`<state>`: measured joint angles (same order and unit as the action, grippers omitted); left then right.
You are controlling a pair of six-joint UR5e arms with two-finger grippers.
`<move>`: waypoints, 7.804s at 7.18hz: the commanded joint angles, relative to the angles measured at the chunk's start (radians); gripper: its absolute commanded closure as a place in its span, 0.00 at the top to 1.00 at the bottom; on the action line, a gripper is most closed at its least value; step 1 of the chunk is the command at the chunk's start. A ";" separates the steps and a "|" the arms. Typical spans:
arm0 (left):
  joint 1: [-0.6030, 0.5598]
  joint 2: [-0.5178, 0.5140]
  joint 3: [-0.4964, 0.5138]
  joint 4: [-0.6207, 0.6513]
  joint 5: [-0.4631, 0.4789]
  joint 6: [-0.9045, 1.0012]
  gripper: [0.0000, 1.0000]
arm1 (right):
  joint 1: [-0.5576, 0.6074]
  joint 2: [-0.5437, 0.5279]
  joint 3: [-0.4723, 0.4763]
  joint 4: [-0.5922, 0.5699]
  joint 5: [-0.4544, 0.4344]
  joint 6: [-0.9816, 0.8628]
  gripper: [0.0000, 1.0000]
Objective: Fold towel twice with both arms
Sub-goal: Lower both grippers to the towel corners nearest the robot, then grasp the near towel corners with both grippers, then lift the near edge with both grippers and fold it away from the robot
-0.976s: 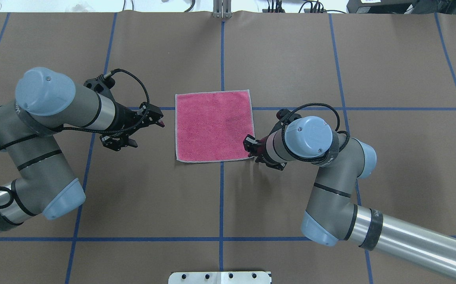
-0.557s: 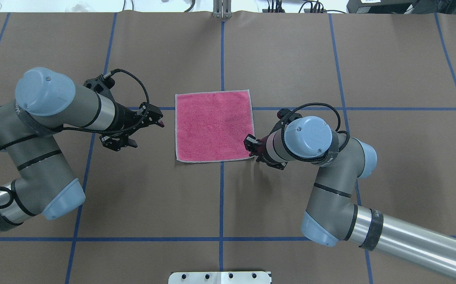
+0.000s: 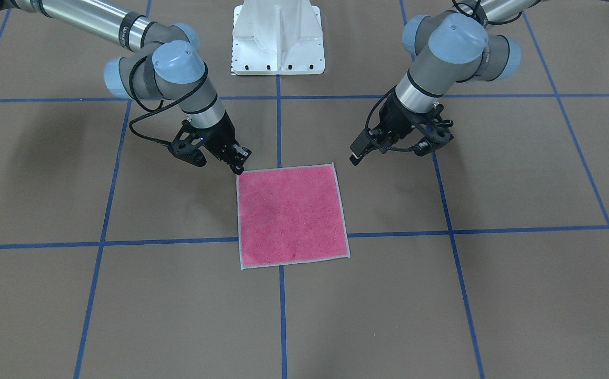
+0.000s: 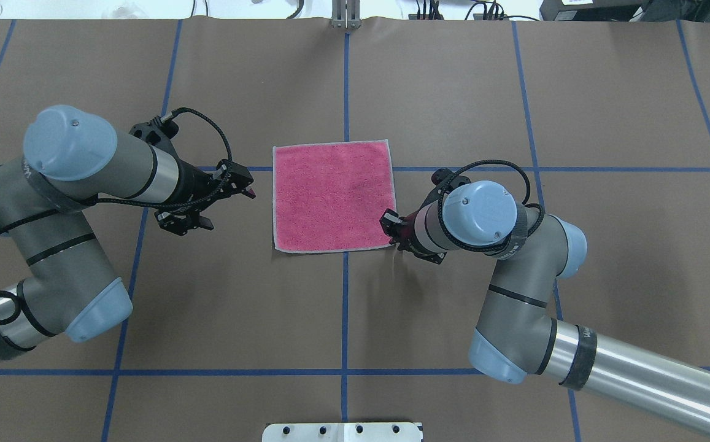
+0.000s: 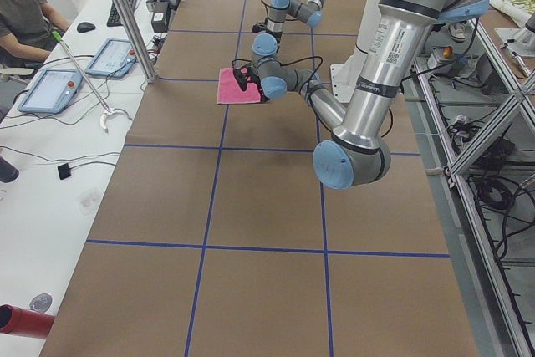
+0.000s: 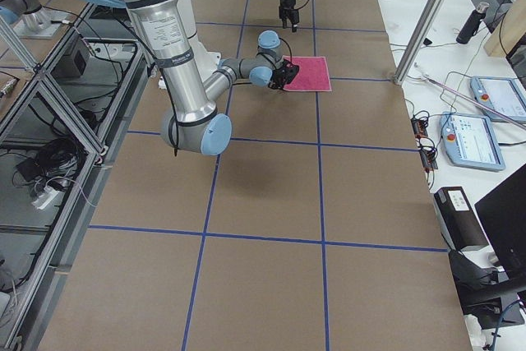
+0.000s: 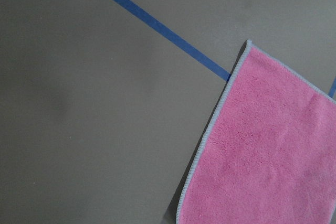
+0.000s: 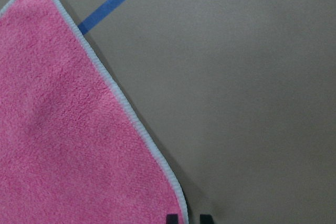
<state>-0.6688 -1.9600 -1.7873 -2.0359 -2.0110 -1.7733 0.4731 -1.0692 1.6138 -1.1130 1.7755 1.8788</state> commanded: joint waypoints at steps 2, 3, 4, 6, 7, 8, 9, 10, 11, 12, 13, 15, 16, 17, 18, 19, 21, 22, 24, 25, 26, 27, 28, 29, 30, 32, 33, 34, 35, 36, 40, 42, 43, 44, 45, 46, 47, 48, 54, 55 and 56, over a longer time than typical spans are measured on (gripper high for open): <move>0.000 0.001 -0.001 0.000 0.000 0.000 0.99 | -0.002 -0.014 0.023 -0.001 -0.004 -0.003 0.00; 0.002 0.001 0.000 -0.001 0.006 0.000 0.99 | -0.001 -0.027 0.056 -0.008 -0.002 -0.003 0.00; 0.043 -0.002 0.000 0.000 0.090 -0.005 0.98 | -0.004 -0.041 0.099 -0.046 -0.001 -0.003 0.00; 0.135 -0.008 0.012 0.008 0.201 -0.057 0.94 | -0.011 -0.070 0.161 -0.093 0.001 -0.004 0.00; 0.167 -0.022 0.013 0.061 0.204 -0.069 0.94 | -0.014 -0.075 0.164 -0.093 0.001 -0.003 0.00; 0.199 -0.043 0.031 0.069 0.202 -0.043 0.91 | -0.018 -0.077 0.163 -0.093 0.001 -0.004 0.00; 0.202 -0.068 0.048 0.071 0.201 -0.005 0.83 | -0.018 -0.078 0.163 -0.093 0.002 -0.004 0.00; 0.209 -0.094 0.060 0.066 0.199 -0.012 1.00 | -0.018 -0.078 0.163 -0.093 0.004 -0.004 0.00; 0.209 -0.096 0.060 0.069 0.199 -0.011 1.00 | -0.019 -0.077 0.161 -0.093 0.005 -0.004 0.00; 0.209 -0.094 0.062 0.071 0.204 -0.014 1.00 | -0.018 -0.078 0.163 -0.093 0.005 -0.004 0.00; 0.210 -0.096 0.077 0.072 0.204 -0.044 0.99 | -0.019 -0.078 0.161 -0.093 0.005 -0.004 0.00; 0.213 -0.099 0.080 0.072 0.204 -0.049 0.63 | -0.018 -0.078 0.163 -0.093 0.005 -0.004 0.00; 0.213 -0.099 0.085 0.072 0.204 -0.049 0.52 | -0.018 -0.078 0.163 -0.093 0.005 -0.004 0.00; 0.213 -0.100 0.092 0.071 0.204 -0.049 0.52 | -0.019 -0.078 0.161 -0.093 0.005 -0.004 0.00; 0.215 -0.100 0.094 0.071 0.202 -0.049 0.52 | -0.019 -0.078 0.161 -0.094 0.005 -0.004 0.00; 0.218 -0.103 0.094 0.071 0.204 -0.049 0.52 | -0.019 -0.078 0.161 -0.094 0.005 -0.004 0.00; 0.222 -0.109 0.100 0.071 0.204 -0.049 0.49 | -0.019 -0.078 0.161 -0.094 0.005 -0.004 0.00; 0.222 -0.111 0.101 0.071 0.202 -0.049 0.48 | -0.019 -0.078 0.161 -0.094 0.007 -0.004 0.00; 0.227 -0.111 0.106 0.071 0.204 -0.049 0.45 | -0.018 -0.078 0.161 -0.094 0.007 -0.004 0.00; 0.229 -0.111 0.106 0.071 0.204 -0.049 0.45 | -0.018 -0.080 0.161 -0.094 0.007 -0.004 0.00; 0.229 -0.111 0.106 0.071 0.204 -0.049 0.42 | -0.018 -0.080 0.161 -0.094 0.007 -0.004 0.00; 0.229 -0.112 0.106 0.071 0.204 -0.049 0.39 | -0.018 -0.080 0.161 -0.094 0.007 -0.004 0.00; 0.230 -0.114 0.109 0.071 0.204 -0.049 0.38 | -0.018 -0.080 0.161 -0.094 0.007 -0.004 0.00; 0.230 -0.114 0.109 0.071 0.204 -0.049 0.35 | -0.018 -0.080 0.161 -0.094 0.007 -0.004 0.00; 0.230 -0.115 0.109 0.071 0.204 -0.049 0.35 | -0.019 -0.080 0.161 -0.094 0.007 -0.004 0.00; 0.230 -0.120 0.115 0.071 0.204 -0.049 0.33 | -0.019 -0.080 0.161 -0.094 0.007 -0.004 0.00; 0.229 -0.120 0.115 0.071 0.204 -0.049 0.31 | -0.019 -0.080 0.161 -0.094 0.007 -0.006 0.00; 0.229 -0.120 0.115 0.071 0.204 -0.049 0.30 | -0.019 -0.080 0.161 -0.094 0.007 -0.006 0.00; 0.229 -0.120 0.115 0.071 0.204 -0.049 0.25 | -0.019 -0.080 0.161 -0.094 0.007 -0.006 0.00; 0.229 -0.120 0.117 0.071 0.204 -0.049 0.20 | -0.019 -0.080 0.161 -0.094 0.007 -0.006 0.00; 0.229 -0.120 0.106 0.072 0.204 -0.094 0.00 | -0.018 -0.080 0.163 -0.094 0.009 -0.006 0.00; 0.232 -0.119 0.095 0.072 0.204 -0.113 0.00 | -0.027 -0.096 0.193 -0.094 0.007 -0.004 0.00; 0.235 -0.116 0.077 0.072 0.199 -0.130 0.00 | -0.042 -0.127 0.233 -0.094 0.009 -0.003 0.00; 0.244 -0.109 0.039 0.074 0.192 -0.164 0.00 | -0.048 -0.155 0.273 -0.094 0.012 -0.003 0.00; 0.267 -0.103 0.007 0.074 0.192 -0.191 0.00 | -0.057 -0.172 0.299 -0.097 0.021 -0.003 0.00; 0.287 -0.096 -0.012 0.074 0.192 -0.208 0.00 | -0.068 -0.175 0.307 -0.097 0.024 -0.001 0.00; 0.297 -0.076 -0.039 0.074 0.192 -0.224 0.00 | -0.074 -0.179 0.313 -0.097 0.042 -0.001 0.00; 0.313 -0.047 -0.075 0.074 0.193 -0.244 0.00 | -0.080 -0.201 0.334 -0.097 0.051 -0.001 0.00; 0.305 -0.037 -0.083 0.072 0.201 -0.253 0.00 | -0.067 -0.187 0.344 -0.099 0.087 0.019 0.00; 0.273 -0.046 -0.058 0.074 0.202 -0.261 0.00 | -0.035 -0.151 0.298 -0.097 0.087 0.019 0.00; 0.235 -0.083 -0.020 0.074 0.202 -0.262 0.00 | -0.009 -0.103 0.231 -0.097 0.088 0.019 0.00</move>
<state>-0.3917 -2.0114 -1.8457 -1.9625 -1.8098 -2.0331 0.4306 -1.2224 1.9134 -1.2109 1.8623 1.8975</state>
